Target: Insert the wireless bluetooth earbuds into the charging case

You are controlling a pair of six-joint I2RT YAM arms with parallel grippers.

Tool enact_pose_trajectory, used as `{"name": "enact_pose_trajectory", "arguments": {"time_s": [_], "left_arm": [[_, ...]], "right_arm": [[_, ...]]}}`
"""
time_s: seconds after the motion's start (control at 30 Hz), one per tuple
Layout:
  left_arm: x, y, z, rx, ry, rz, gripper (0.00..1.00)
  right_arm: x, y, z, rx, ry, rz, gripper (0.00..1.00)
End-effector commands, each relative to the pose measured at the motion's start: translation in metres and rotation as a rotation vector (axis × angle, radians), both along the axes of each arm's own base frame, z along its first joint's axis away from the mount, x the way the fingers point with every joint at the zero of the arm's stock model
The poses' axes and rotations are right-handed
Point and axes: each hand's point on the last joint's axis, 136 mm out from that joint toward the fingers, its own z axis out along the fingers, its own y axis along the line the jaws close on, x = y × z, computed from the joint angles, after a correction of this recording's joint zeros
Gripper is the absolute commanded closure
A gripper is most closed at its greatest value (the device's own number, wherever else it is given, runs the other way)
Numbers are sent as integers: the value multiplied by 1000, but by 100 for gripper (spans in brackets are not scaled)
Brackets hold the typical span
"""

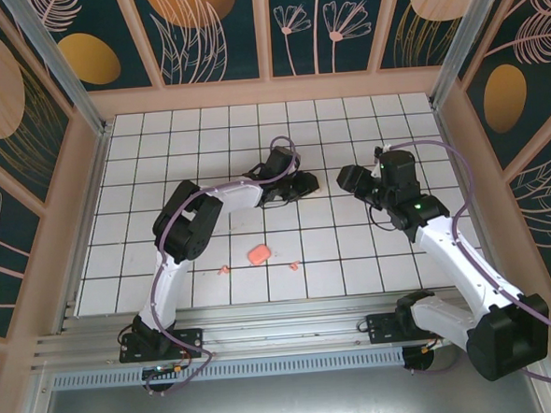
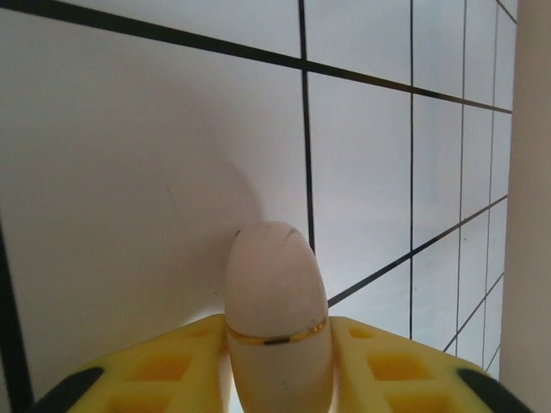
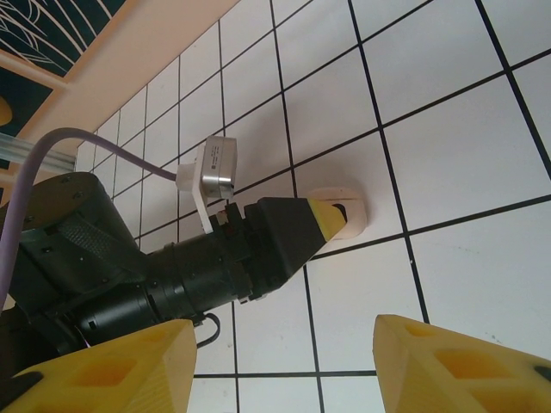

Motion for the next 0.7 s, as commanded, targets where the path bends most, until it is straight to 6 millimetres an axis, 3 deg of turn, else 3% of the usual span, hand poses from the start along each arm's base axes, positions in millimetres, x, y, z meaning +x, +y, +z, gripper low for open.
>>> {"name": "enact_pose_trajectory", "arguments": {"time_s": [0.0,0.2,0.4,0.53,0.67], "left_arm": [[3,1,0,37,-4,8,62],[2,13,13,105,-46,14,53],[0,39,47,195,-137,38,49],[-10,62,74,239,-191,59,45],[-23,100,84,276,-205,101,43]], "right_arm": [[-4,-3,1,-5,-11,6,43],[-5,-3,6,-3,-19,11,43],[-7,0,9,7,-21,28,43],[-10,10,8,26,-8,85,43],[-15,21,4,2,25,155,43]]}}
